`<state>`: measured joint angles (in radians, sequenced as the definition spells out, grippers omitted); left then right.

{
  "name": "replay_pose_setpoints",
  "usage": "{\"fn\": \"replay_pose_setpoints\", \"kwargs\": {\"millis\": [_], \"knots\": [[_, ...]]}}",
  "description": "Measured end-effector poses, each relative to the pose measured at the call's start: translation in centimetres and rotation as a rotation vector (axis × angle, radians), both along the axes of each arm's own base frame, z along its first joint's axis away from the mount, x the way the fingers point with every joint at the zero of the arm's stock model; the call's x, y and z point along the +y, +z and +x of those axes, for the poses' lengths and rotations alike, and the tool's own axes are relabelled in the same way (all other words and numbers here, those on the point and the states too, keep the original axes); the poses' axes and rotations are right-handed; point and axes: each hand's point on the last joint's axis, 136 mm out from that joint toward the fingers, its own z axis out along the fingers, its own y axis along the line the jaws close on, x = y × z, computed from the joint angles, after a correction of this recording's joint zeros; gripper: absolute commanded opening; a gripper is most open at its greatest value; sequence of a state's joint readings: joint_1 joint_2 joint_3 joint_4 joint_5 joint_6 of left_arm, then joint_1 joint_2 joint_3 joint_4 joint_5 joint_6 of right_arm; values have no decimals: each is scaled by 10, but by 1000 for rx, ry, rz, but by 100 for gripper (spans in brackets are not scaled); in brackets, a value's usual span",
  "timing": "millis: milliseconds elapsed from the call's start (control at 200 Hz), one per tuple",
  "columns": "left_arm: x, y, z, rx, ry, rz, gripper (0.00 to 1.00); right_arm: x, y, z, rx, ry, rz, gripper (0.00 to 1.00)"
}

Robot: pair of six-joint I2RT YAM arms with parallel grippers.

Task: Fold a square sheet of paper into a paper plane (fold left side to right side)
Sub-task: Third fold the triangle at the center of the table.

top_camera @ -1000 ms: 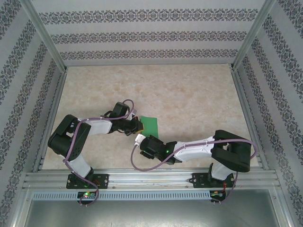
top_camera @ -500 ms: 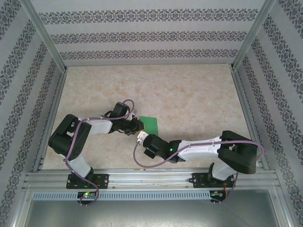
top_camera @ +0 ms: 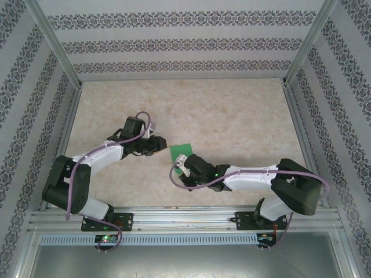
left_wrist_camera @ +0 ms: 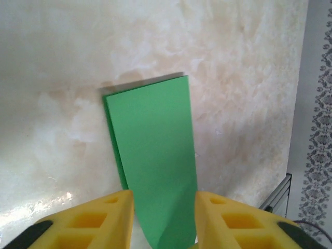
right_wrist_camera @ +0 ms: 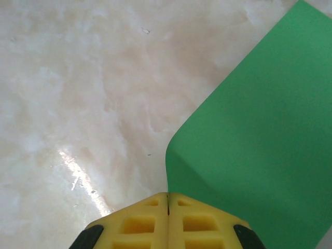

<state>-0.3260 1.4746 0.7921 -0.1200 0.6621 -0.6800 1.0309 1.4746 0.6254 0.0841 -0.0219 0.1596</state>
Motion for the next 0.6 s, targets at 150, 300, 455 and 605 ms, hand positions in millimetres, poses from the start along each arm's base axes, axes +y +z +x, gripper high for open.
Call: {"fn": "replay_pose_setpoints", "kwargs": {"millis": [150, 300, 455, 605], "knots": [[-15, 9, 11, -28, -59, -7, 23, -1, 1, -1, 73, 1, 45, 0], [-47, -12, 12, 21, -157, 3, 19, 0, 1, -4, 125, 13, 75, 0], [-76, -43, 4, 89, -243, 27, 17, 1, 1, -8, 170, 23, 98, 0], [-85, -64, -1, 122, -279, 52, 13, 1, -3, -11, 213, 27, 103, 0]]}}
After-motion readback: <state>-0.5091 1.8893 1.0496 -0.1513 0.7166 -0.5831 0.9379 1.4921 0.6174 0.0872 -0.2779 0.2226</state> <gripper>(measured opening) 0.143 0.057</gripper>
